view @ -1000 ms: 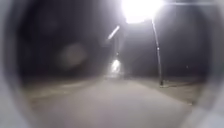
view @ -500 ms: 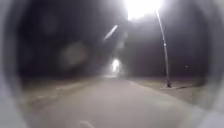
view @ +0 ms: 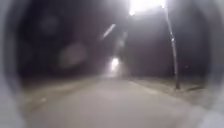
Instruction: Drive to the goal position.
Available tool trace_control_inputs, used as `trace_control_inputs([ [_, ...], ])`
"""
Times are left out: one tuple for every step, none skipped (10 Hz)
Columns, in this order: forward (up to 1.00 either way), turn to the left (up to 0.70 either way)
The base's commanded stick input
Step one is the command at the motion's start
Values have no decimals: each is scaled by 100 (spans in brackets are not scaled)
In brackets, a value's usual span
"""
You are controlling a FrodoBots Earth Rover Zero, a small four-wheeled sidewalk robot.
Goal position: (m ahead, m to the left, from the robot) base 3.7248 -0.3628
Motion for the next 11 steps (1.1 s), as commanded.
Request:
trace_control_inputs([
  [100,0],
  [100,0],
  [100,0],
  [100,0],
  [100,0],
  [100,0],
  [100,0],
  [100,0],
  [100,0],
  [100,0],
  [100,0],
])
